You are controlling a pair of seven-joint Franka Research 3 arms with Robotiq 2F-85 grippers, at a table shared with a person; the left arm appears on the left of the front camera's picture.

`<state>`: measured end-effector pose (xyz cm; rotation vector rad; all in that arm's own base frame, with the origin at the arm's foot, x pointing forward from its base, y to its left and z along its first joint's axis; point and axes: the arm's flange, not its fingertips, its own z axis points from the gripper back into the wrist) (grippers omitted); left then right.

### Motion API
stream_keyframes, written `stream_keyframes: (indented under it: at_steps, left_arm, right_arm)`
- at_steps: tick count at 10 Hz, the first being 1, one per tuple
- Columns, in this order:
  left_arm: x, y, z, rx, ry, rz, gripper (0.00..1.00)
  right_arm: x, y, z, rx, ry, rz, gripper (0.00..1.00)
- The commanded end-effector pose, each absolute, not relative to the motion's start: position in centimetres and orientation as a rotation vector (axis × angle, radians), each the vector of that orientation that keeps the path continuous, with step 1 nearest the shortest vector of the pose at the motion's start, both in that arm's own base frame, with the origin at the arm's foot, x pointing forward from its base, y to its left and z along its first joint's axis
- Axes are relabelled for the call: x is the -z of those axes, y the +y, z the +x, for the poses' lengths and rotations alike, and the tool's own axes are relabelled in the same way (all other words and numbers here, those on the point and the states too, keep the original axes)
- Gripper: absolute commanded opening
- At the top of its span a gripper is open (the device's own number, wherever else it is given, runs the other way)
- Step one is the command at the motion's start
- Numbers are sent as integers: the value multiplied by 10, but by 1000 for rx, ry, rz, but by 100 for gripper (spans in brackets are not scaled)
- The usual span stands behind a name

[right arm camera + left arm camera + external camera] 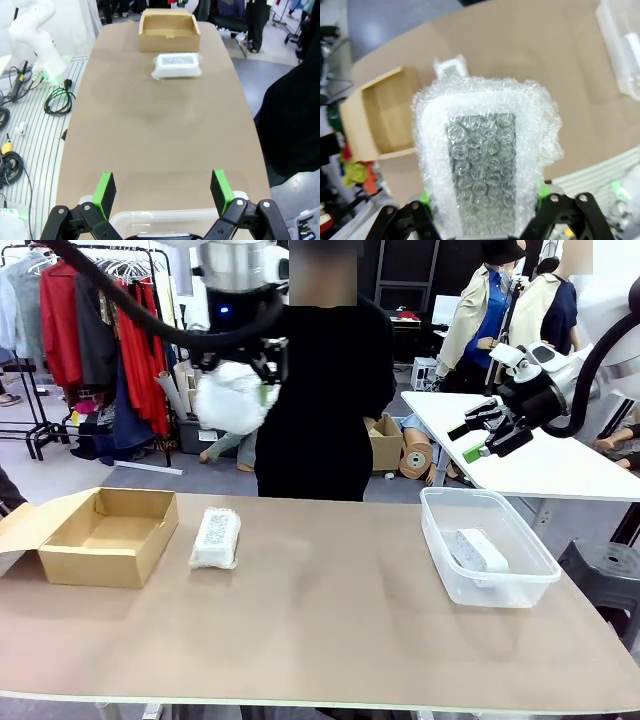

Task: Separate and place wrapped and unwrapped clocks.
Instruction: If the picked Digital clock is wrapped, place it in the Package Box ; if not, place it in the Organizing box.

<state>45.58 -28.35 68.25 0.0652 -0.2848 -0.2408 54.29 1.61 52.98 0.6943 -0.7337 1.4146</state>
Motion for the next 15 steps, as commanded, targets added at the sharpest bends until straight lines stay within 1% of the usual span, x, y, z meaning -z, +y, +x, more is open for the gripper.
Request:
stream_keyframes:
  at_steps: [1, 3, 5, 6, 10, 11, 13, 15]
  left_arm:
    - [-663, -245, 453, 187, -346, 144, 0]
    - [-654, -218, 457, 131, -365, 181, 0]
    - [-651, -217, 460, 100, -389, 150, 0]
    - [-658, -211, 470, 130, -335, 166, 0]
    - [-652, -214, 470, 126, -337, 166, 0]
    - [-652, -204, 472, 55, -365, 160, 0]
    - [-650, -160, 478, -43, -366, 107, 0]
    - [-644, -119, 483, -126, -377, 124, 0]
  right_arm:
    - [-533, 17, 542, -1418, -737, 689, 100]
    - [-533, 17, 542, -1418, -737, 689, 100]
    - [-533, 17, 542, -1418, -737, 689, 100]
    - [-533, 17, 542, -1418, -737, 689, 100]
    - [-533, 17, 542, -1418, -737, 689, 100]
    - [-533, 17, 542, -1418, -737, 689, 100]
    - [-533, 17, 542, -1418, -737, 689, 100]
    - [-533, 17, 542, -1418, -737, 689, 100]
